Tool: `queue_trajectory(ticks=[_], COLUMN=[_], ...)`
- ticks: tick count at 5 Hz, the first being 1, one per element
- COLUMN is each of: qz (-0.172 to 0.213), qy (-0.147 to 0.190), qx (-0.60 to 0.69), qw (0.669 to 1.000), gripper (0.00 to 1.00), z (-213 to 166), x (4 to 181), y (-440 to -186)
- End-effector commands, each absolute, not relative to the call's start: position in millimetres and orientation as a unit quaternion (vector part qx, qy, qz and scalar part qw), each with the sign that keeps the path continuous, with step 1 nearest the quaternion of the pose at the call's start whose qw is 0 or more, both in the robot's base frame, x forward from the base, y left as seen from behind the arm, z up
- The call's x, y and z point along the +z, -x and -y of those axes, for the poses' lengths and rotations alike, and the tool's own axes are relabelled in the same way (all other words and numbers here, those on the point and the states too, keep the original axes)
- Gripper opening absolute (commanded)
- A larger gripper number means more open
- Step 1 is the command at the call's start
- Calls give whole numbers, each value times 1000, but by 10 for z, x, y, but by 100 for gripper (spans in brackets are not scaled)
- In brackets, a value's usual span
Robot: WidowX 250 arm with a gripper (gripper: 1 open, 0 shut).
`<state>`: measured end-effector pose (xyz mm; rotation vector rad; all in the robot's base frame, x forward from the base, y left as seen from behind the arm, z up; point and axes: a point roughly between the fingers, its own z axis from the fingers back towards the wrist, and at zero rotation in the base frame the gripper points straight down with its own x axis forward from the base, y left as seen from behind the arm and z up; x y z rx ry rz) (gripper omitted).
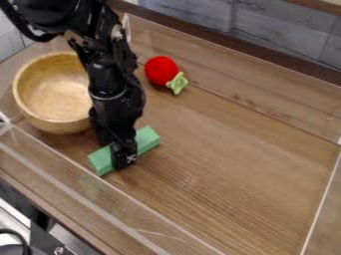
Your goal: Put the green stick in the brown bowl
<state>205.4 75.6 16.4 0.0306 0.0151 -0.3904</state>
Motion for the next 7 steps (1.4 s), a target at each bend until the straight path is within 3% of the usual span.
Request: queue_trajectory(ticks=[1,4,5,7], qz=[1,2,4,17], qy=[-19,-11,-10,-7], qx=[-182,-179,-178,-174], qw=[983,984,984,984], gripper=[100,100,0,0], z=[-836,-860,-866,-917], x=[233,256,253,448], y=[-2090,-2119,-2121,-2108])
